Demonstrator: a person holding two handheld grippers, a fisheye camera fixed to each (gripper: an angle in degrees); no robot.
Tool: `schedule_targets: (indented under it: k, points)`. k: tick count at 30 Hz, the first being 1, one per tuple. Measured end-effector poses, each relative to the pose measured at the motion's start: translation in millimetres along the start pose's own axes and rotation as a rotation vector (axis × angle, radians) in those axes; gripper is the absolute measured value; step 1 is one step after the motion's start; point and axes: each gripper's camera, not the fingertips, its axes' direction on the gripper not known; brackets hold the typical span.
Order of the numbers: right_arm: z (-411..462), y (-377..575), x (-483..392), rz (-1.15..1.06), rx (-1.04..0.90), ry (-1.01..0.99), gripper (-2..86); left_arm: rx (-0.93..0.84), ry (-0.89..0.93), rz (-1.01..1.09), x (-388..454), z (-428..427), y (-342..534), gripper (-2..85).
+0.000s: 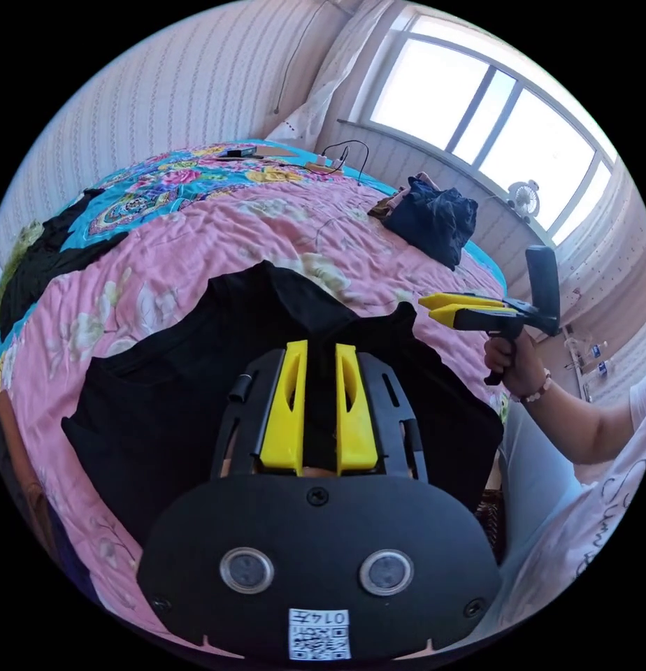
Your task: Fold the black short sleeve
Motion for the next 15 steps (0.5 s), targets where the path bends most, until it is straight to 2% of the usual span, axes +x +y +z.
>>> schedule_targets:
  k: [3, 7, 11, 15]
  points:
    - [32.2, -17.1, -7.7, -0.055, -0.140, -0.065, 3.3, -0.045, 0.072, -0.023, -10.5, 4.4, 2.8, 3.8]
    - [36.2, -6.9, -37.6, -0.174, -0.182, -0.028, 1.3, -0.040, 0.072, -0.030, -19.4, -7.5, 19.3, 0.2]
    - [64.1, 7.7, -49.3, -0.235, -0.318, 0.021, 0.5, -0.085, 0.114, -0.070, -37.0, -16.7, 44.2, 4.2]
    - [51.5, -5.2, -64.8, -0.291, -0.272, 0.011, 0.1, -0.061, 0.126, -0.066, -51.1, -47.1, 57.9, 6.5]
